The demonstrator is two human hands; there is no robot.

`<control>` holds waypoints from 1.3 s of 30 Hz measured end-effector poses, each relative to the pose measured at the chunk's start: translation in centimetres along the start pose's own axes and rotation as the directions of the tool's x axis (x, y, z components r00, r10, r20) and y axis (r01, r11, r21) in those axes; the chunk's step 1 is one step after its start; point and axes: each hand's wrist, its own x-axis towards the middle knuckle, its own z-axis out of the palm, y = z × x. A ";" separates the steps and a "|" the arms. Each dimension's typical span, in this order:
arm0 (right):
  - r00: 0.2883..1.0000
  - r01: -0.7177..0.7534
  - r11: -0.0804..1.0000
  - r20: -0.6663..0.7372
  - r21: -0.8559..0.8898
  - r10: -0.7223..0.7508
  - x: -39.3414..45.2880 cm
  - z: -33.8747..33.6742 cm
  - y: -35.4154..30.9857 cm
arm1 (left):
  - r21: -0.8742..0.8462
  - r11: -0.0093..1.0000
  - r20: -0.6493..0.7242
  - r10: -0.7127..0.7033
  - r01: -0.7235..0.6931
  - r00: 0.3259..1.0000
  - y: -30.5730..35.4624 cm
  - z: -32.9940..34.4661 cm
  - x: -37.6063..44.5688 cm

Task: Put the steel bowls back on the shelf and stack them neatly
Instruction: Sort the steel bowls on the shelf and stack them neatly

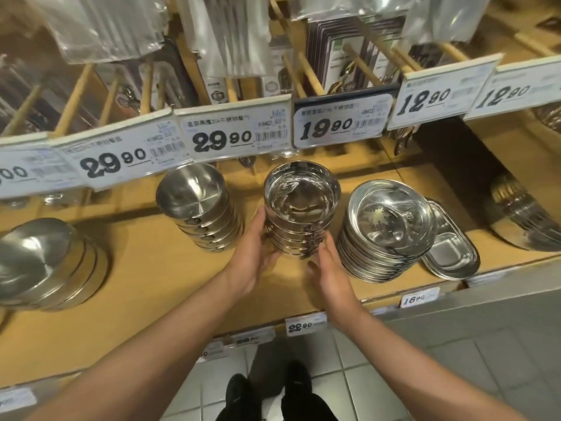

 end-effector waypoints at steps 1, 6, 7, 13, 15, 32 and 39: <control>1.000 0.017 1.000 0.013 -0.017 -0.017 -0.4 0.2 0.0 | 0.003 1.000 -0.010 -0.001 0.001 1.000 -0.1 -0.4 -0.4; 0.990 0.056 0.996 0.131 -0.069 -0.046 -3.2 1.5 0.6 | -0.031 0.999 -0.047 -0.021 0.019 0.999 -0.9 -2.2 -2.9; 0.988 0.060 0.995 0.149 -0.074 -0.049 -3.8 1.7 0.8 | -0.035 0.999 -0.052 -0.023 0.021 0.998 -1.1 -2.5 -3.4; 0.979 0.043 0.989 0.204 -0.141 -0.014 -5.5 1.8 1.5 | -0.082 0.996 -0.065 -0.034 0.029 0.997 -2.4 -4.8 -6.3; 0.986 0.044 0.991 0.165 -0.127 -0.023 -4.4 1.3 0.9 | -0.076 0.997 -0.062 -0.024 0.019 0.998 -2.6 -5.4 -6.9; 0.941 -0.002 1.000 0.338 -0.031 0.012 -2.0 3.7 -1.6 | -0.087 0.996 -0.089 -0.032 0.024 0.996 -2.6 -7.1 -9.0; 0.874 0.053 0.995 0.487 -0.089 -0.003 -3.5 8.7 0.3 | -0.114 0.994 -0.192 -0.022 0.000 0.981 -2.4 -12.2 -11.8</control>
